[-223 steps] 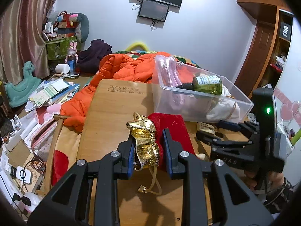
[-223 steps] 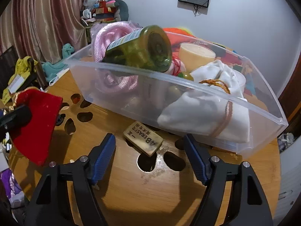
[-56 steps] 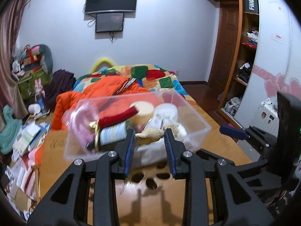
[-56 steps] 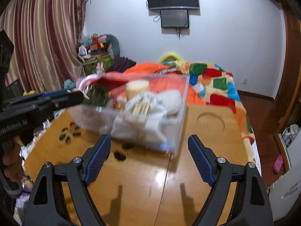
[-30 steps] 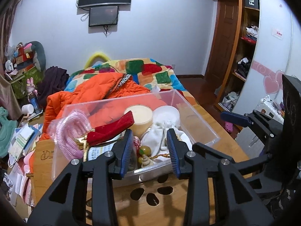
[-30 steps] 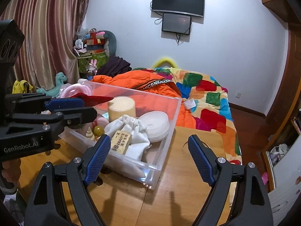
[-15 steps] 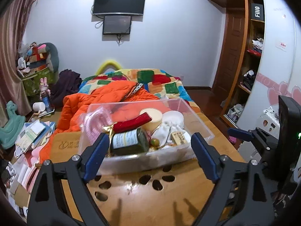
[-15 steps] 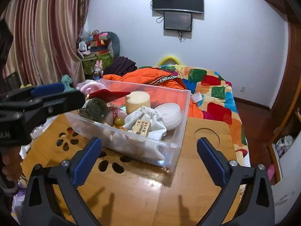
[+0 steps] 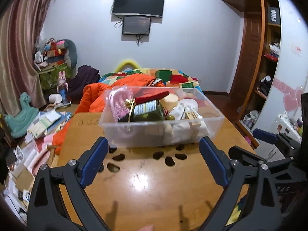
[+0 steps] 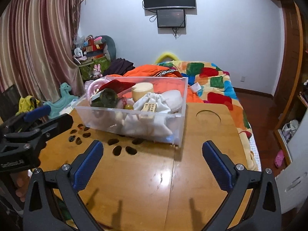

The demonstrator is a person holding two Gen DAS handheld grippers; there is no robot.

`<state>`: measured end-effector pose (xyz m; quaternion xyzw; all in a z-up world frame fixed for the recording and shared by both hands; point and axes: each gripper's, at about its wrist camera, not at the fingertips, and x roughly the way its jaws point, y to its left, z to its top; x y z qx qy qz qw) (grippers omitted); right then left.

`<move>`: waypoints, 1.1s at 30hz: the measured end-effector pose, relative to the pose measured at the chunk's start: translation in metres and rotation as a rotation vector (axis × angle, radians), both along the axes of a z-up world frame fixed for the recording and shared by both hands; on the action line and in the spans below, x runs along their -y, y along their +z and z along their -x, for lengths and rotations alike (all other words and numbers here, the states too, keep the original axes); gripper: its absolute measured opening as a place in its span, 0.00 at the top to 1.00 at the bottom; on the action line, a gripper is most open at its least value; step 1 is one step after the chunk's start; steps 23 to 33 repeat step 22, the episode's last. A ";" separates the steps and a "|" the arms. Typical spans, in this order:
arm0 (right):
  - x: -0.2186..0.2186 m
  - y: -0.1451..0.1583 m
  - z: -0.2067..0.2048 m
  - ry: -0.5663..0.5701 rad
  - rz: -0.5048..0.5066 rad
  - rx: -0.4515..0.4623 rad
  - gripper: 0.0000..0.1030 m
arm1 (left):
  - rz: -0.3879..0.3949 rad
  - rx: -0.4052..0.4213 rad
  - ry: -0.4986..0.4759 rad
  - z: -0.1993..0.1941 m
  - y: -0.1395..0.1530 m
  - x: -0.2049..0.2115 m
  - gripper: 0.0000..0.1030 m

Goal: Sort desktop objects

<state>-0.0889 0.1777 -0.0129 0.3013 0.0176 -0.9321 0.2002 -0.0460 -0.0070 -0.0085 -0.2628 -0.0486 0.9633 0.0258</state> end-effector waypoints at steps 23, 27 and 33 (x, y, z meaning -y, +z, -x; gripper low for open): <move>0.000 0.001 -0.025 -0.021 -0.030 -0.040 0.01 | 0.001 -0.015 0.088 -0.030 -0.008 0.006 0.07; 0.000 0.001 -0.025 -0.021 -0.030 -0.040 0.01 | 0.001 -0.015 0.088 -0.030 -0.008 0.006 0.07; 0.000 0.001 -0.025 -0.021 -0.030 -0.040 0.01 | 0.001 -0.015 0.088 -0.030 -0.008 0.006 0.07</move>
